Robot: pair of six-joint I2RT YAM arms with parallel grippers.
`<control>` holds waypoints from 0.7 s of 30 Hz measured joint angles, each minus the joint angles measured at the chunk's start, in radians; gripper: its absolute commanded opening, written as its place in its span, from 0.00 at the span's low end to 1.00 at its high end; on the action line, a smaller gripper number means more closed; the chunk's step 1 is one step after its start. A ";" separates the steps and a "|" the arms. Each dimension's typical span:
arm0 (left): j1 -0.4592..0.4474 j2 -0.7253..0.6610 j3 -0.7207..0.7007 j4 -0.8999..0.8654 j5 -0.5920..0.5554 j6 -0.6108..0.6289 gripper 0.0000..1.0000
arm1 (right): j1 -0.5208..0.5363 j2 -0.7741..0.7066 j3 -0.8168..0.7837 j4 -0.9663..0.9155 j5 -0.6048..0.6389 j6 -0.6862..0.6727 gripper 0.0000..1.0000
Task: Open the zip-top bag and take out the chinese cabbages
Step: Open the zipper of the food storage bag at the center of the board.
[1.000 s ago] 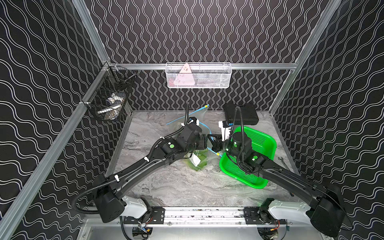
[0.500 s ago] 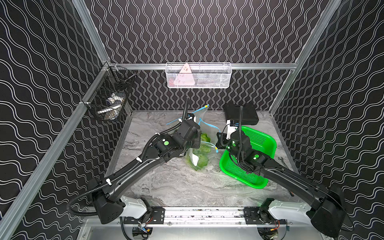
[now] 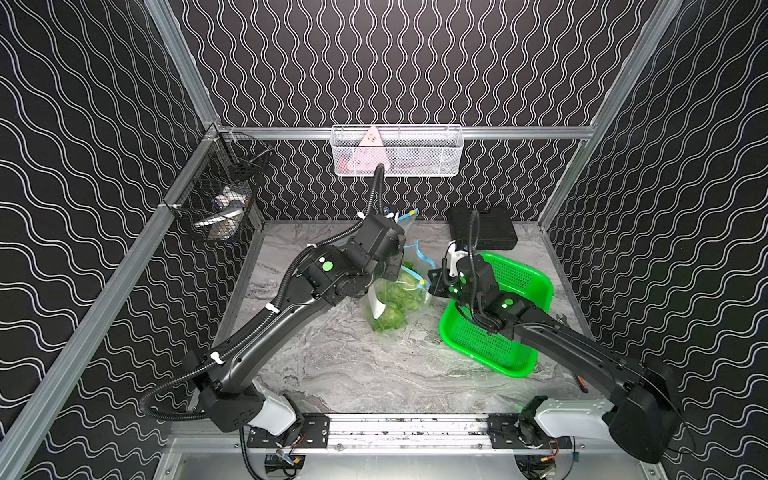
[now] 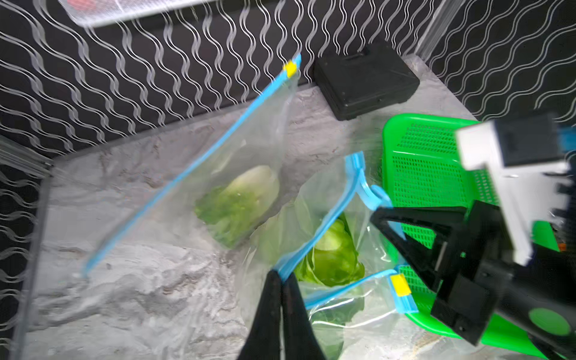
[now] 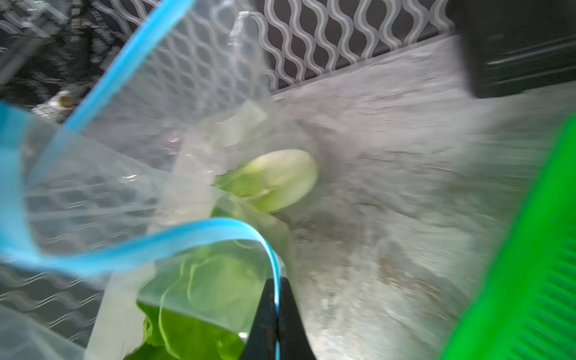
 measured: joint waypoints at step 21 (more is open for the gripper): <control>0.025 0.047 -0.316 0.072 0.141 -0.004 0.00 | -0.105 -0.032 -0.140 -0.065 -0.205 0.029 0.33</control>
